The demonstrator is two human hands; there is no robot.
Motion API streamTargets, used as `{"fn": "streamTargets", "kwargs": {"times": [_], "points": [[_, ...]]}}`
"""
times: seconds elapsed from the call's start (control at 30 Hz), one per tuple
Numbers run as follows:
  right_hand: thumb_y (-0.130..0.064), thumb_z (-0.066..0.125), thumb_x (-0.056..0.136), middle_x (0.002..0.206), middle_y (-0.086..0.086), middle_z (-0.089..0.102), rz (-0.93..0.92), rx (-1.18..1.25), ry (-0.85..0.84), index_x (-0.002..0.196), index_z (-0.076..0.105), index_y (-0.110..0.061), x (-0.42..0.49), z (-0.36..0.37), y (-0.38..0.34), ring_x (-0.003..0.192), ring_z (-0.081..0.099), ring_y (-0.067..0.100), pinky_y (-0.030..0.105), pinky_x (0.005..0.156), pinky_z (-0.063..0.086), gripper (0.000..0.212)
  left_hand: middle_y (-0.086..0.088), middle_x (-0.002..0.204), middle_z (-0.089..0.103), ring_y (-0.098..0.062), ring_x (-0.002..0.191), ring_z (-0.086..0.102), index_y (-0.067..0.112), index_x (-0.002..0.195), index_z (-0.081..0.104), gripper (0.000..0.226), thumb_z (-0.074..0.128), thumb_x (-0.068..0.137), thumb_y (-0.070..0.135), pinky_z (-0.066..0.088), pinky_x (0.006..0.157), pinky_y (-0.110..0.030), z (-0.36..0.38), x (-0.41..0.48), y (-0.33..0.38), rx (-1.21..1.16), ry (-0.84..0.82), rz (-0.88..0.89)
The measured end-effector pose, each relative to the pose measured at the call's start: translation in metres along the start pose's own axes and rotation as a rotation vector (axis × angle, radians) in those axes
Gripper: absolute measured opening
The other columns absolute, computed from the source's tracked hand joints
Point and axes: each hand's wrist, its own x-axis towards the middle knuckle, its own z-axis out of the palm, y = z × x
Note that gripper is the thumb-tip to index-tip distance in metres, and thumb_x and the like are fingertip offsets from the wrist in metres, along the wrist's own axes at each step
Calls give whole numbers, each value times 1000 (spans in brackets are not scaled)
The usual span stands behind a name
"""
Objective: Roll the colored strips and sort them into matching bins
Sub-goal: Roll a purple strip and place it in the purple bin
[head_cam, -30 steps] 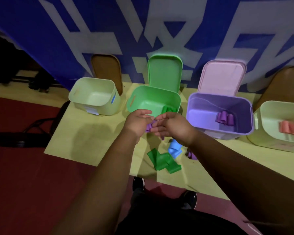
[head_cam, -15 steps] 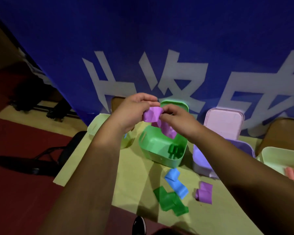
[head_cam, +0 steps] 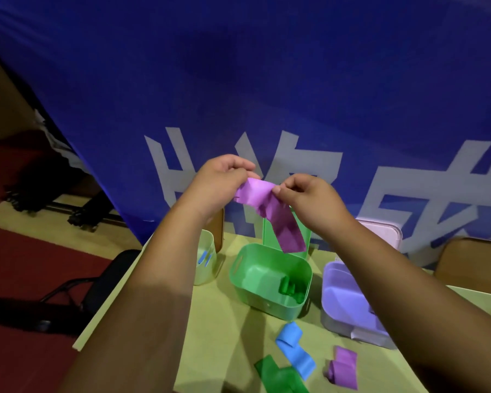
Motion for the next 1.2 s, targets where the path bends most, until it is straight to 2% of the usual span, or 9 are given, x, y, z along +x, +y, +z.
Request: {"fn": "streamTargets", "kwargs": {"times": [0.13, 0.23, 0.5, 0.63, 0.83, 0.97, 1.03, 1.1, 1.2], "points": [[-39, 65, 103, 71, -9, 65, 47, 85, -64, 82, 69, -15, 2, -5, -4, 71, 55, 14, 36, 71, 42, 32, -6, 102, 84, -23, 99, 78, 16, 112, 78, 28, 56, 99, 4, 60, 88, -39, 3, 7, 1, -171, -80, -20], [-31, 63, 105, 76, -1, 64, 75, 246, -80, 87, 69, -9, 3, -5, -8, 75, 55, 15, 37, 77, 42, 29, -8, 100, 81, -20, 85, 72, 11, 111, 79, 29, 54, 100, 3, 55, 71, -27, 10, 11, -1, -369, -135, -102], [-20, 58, 106, 72, 7, 64, 202, 523, 10, 95, 71, -8, 9, -3, -9, 66, 59, 19, 34, 68, 52, 21, -3, 79, 61, -17, 68, 52, 16, 95, 69, 37, 52, 110, 45, 45, 66, -30, 10, 14, -19, -467, -406, -267], [-19, 58, 107, 62, 2, 52, 257, 661, -29, 85, 66, -11, 7, -3, -7, 51, 44, 16, 29, 51, 38, 24, -1, 84, 73, -16, 78, 67, 16, 94, 74, 31, 58, 110, 37, 58, 74, -26, 13, 20, -27, -495, -311, -224], [-12, 57, 104, 59, 1, 47, 355, 724, 87, 86, 70, -6, 12, -1, -3, 44, 40, 12, 28, 50, 49, 23, -7, 86, 73, -17, 71, 70, 8, 105, 72, 11, 67, 104, 18, 65, 72, -33, 15, 31, -46, -735, -193, -203], [-8, 55, 103, 53, 2, 43, 407, 910, 180, 88, 68, -1, 16, -1, 7, 42, 37, 14, 58, 91, 62, 21, -1, 79, 63, -6, 43, 37, 6, 120, 67, 17, 65, 104, 10, 40, 40, -21, 16, 37, -65, -700, -187, -167], [-9, 52, 104, 53, -1, 38, 432, 962, 238, 83, 65, -6, 19, -6, 10, 41, 34, 13, 46, 73, 64, 25, 0, 74, 61, -7, 44, 34, 5, 124, 68, 22, 67, 104, 11, 30, 36, -20, 14, 38, -73, -600, -172, -174], [-13, 53, 103, 54, -3, 35, 453, 962, 278, 74, 59, -13, 20, -15, 15, 41, 30, 12, 30, 48, 44, 29, 1, 68, 59, -9, 45, 33, 7, 125, 71, 24, 70, 102, 14, 26, 38, -21, 11, 38, -80, -443, -141, -173], [-16, 57, 102, 56, -3, 39, 450, 880, 280, 76, 61, -13, 20, -26, 22, 43, 30, 10, 27, 43, 27, 26, 1, 68, 57, -11, 49, 37, 16, 117, 76, 19, 74, 101, 26, 25, 50, -25, 11, 37, -83, -166, -149, -137]]}}
